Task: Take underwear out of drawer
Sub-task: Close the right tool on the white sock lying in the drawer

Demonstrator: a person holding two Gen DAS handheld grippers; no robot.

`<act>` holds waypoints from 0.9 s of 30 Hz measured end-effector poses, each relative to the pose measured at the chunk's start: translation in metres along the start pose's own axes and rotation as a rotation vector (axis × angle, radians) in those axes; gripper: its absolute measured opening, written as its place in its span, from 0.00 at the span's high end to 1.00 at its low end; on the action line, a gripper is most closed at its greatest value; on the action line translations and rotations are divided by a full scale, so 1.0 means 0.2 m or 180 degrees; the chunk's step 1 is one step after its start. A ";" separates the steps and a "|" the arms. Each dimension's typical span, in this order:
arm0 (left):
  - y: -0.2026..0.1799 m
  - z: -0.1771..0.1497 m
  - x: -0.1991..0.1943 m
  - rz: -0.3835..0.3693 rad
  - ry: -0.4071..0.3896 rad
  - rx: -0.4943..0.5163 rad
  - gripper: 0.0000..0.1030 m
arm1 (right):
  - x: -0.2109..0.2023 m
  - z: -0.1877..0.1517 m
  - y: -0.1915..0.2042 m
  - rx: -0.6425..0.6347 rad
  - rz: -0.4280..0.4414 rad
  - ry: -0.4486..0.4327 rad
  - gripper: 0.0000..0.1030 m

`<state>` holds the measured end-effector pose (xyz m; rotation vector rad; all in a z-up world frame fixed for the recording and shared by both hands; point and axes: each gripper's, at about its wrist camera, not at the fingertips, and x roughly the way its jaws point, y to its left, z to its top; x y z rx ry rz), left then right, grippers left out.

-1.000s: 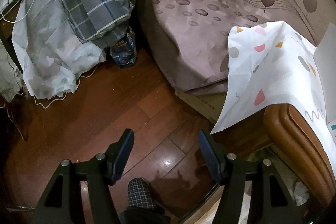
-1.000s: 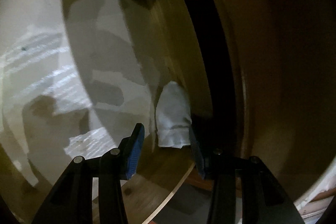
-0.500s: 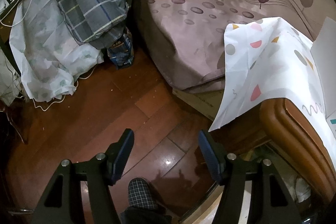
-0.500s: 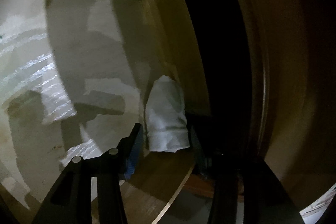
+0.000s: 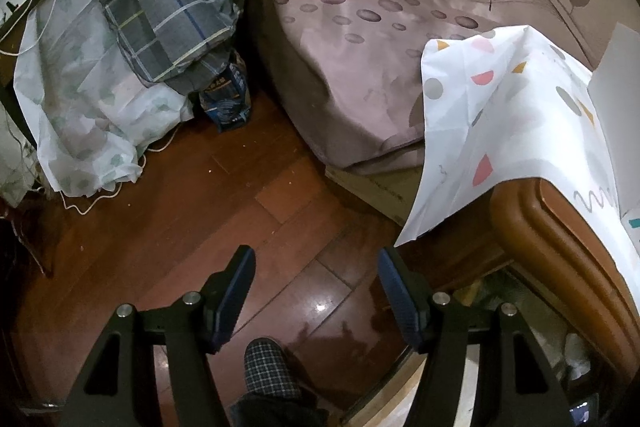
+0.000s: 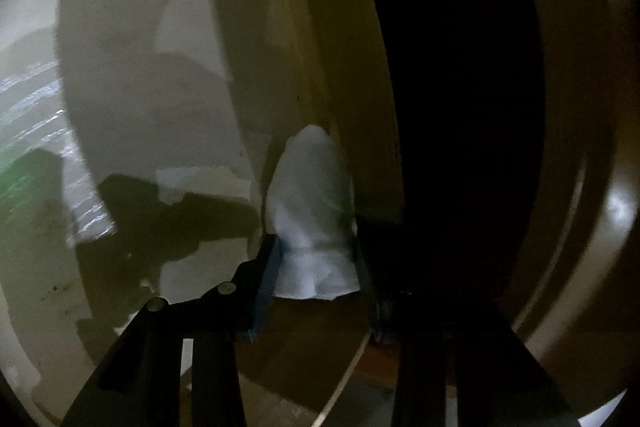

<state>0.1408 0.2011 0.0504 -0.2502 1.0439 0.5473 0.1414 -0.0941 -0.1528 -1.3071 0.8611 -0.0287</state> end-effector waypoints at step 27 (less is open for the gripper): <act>-0.04 -0.01 0.01 0.0025 0.0003 0.0116 0.37 | -0.37 -0.13 -0.01 0.0510 0.1212 -0.0106 0.64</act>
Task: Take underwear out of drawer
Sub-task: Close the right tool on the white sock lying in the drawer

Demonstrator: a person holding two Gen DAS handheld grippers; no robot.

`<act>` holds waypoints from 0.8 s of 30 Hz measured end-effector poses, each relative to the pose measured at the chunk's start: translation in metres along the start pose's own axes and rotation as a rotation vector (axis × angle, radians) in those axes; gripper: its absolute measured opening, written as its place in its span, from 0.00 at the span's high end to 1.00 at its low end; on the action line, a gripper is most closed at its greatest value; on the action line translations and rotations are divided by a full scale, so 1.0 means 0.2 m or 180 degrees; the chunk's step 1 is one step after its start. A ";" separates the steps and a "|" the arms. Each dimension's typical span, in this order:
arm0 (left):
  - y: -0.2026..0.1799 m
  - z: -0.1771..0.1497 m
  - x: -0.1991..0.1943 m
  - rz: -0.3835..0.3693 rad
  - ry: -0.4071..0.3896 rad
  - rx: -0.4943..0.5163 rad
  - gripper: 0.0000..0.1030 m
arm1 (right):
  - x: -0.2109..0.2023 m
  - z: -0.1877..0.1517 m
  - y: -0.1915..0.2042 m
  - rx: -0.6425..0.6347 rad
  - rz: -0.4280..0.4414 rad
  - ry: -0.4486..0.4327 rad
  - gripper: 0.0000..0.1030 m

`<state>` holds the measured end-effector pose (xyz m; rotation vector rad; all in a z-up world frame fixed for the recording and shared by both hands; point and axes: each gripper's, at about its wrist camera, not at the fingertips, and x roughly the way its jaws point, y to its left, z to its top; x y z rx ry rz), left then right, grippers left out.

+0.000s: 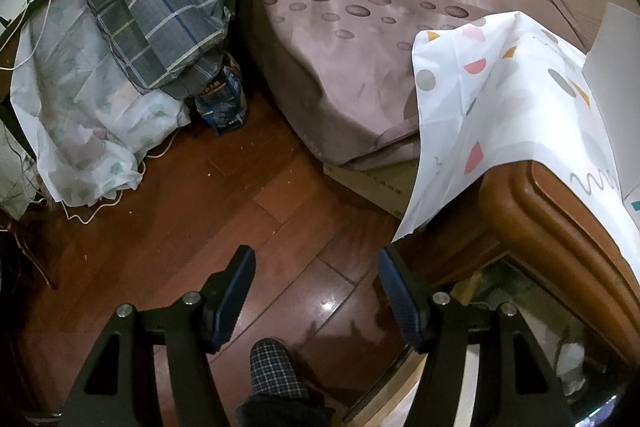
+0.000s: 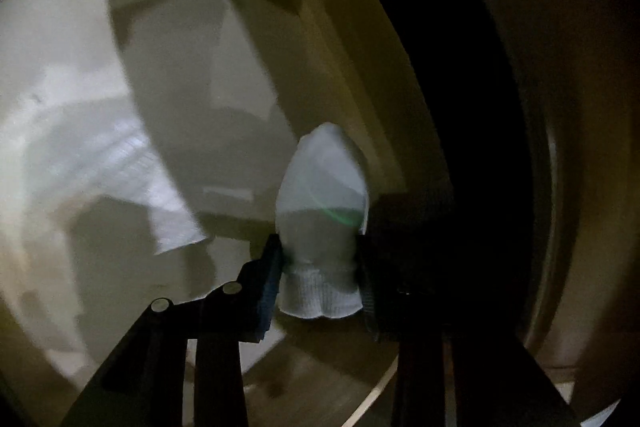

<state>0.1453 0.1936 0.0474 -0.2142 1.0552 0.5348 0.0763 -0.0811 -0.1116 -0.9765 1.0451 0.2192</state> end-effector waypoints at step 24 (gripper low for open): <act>-0.07 -0.03 0.04 -0.0042 0.0078 0.0223 0.36 | 0.17 -0.01 -0.18 0.0155 0.0436 -0.0094 0.52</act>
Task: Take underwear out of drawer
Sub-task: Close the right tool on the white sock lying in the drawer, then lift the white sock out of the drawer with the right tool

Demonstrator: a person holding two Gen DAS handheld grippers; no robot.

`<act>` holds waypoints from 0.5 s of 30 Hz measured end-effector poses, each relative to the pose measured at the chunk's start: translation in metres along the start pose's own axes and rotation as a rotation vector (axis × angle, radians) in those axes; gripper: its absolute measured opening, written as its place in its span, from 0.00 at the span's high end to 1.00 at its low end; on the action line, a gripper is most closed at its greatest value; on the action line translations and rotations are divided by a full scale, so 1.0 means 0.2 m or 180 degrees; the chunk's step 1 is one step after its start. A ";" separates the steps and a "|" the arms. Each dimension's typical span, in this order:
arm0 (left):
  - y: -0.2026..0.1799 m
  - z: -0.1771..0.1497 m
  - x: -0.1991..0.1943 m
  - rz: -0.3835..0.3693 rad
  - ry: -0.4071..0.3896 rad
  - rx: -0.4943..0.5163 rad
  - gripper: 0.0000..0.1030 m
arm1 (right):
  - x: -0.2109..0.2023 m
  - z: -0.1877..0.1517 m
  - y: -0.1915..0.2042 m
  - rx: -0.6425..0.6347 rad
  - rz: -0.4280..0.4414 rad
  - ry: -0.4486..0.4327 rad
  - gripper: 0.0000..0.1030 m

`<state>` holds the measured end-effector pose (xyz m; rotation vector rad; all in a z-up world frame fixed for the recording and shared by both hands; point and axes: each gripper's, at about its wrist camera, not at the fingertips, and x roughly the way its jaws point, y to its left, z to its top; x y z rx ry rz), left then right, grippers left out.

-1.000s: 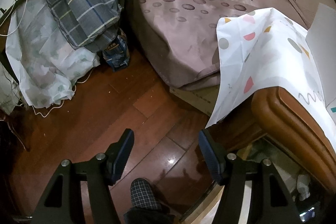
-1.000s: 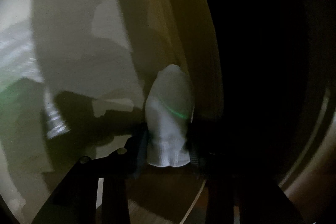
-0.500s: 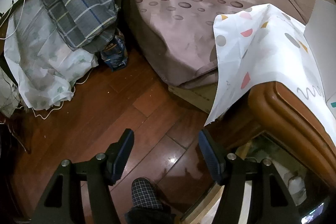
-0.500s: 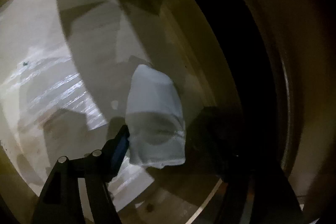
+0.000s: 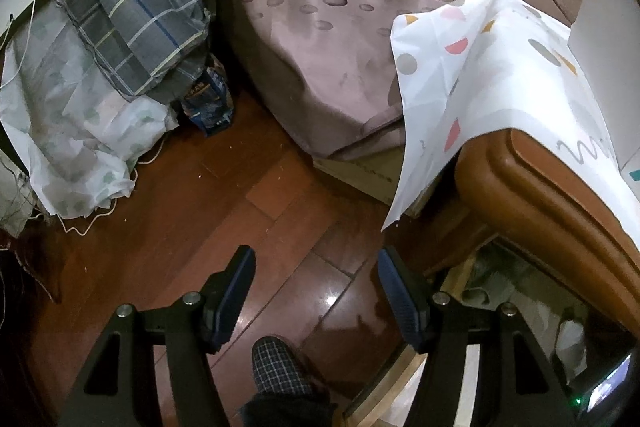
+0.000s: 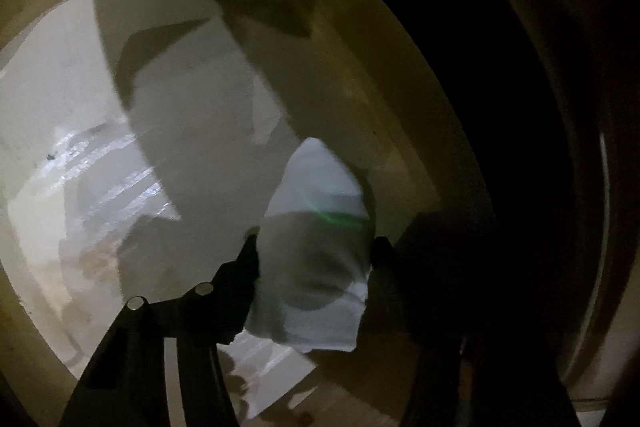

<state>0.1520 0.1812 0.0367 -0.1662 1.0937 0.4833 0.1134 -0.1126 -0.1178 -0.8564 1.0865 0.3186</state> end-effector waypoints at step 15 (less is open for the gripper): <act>-0.05 -0.03 0.07 -0.0018 0.0186 0.0090 0.36 | -0.16 0.05 -0.10 0.0068 -0.0009 -0.0011 0.62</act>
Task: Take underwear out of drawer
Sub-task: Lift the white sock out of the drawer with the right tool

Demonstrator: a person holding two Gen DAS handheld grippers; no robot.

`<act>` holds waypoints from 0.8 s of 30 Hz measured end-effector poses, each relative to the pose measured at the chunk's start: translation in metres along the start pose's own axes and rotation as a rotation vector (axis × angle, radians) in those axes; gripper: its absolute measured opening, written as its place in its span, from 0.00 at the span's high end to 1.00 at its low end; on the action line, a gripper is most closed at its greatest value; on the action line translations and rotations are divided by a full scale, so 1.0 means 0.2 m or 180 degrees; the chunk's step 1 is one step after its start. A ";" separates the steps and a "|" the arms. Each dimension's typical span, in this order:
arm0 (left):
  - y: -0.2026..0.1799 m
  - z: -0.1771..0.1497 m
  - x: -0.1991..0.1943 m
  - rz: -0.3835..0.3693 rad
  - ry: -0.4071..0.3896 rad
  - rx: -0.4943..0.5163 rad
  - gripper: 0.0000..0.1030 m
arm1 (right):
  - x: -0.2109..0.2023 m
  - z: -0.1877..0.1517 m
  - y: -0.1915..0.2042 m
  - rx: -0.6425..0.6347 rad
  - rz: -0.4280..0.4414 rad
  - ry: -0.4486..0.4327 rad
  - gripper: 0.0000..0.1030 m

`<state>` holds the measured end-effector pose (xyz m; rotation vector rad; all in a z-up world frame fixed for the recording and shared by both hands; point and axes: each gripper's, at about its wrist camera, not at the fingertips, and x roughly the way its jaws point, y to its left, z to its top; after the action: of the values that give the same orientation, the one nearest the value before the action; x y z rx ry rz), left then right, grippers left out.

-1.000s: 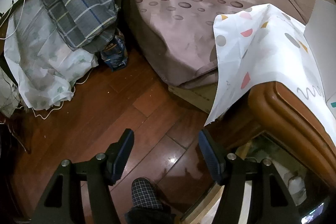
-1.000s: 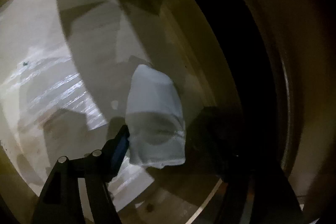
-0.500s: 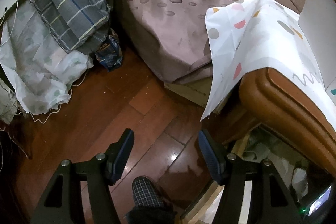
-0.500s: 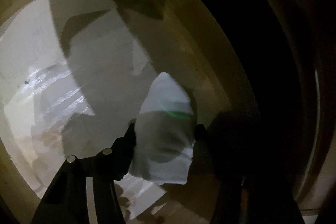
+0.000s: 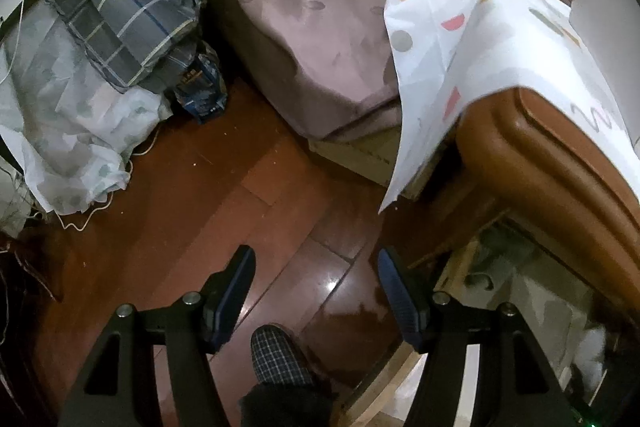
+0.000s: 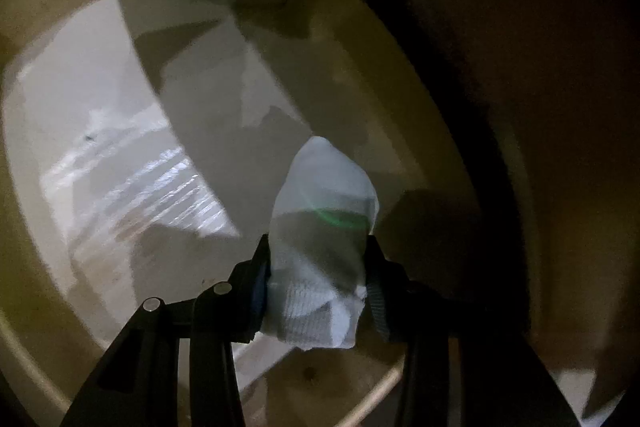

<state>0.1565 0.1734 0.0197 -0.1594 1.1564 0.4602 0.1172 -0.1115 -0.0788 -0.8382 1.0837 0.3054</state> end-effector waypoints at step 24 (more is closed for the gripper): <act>-0.20 -0.07 0.01 0.0067 -0.0007 0.0431 0.36 | -0.83 -0.36 -0.44 0.2417 0.0102 -0.0960 0.62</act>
<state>0.1620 0.1332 0.0076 -0.0292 1.1839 0.3991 0.0454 -0.1936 0.0899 -0.0895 0.8306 0.0273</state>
